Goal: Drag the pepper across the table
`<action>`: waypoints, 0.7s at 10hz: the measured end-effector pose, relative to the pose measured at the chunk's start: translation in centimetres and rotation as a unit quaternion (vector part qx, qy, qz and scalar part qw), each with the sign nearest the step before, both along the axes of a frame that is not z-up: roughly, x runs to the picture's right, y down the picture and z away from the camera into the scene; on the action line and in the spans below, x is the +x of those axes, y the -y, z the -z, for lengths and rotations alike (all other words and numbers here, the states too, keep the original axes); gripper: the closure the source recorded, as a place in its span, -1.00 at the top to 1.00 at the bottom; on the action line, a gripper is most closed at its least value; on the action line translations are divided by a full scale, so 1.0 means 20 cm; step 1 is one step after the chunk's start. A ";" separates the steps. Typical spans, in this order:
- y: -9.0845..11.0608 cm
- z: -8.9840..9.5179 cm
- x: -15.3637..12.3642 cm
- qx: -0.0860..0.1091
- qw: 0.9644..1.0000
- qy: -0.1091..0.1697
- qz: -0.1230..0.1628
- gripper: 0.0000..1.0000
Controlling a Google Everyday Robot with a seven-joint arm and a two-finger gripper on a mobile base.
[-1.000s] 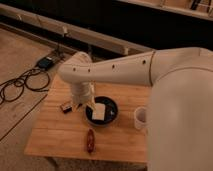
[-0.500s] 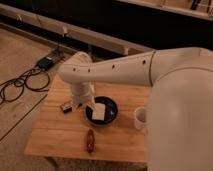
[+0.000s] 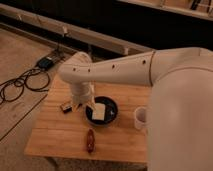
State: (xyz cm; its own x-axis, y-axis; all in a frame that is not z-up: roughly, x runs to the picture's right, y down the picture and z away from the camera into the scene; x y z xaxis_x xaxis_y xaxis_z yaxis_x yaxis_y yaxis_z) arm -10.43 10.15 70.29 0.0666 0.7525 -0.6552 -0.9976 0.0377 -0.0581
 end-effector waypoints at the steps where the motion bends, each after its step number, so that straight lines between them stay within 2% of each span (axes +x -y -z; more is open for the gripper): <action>1: 0.00 0.00 0.00 0.000 1.000 0.000 0.000 0.30; 6: -0.01 -0.01 0.00 -0.001 1.000 0.001 0.002 0.30; 7: -0.02 -0.02 -0.01 -0.002 1.000 0.003 0.011 0.30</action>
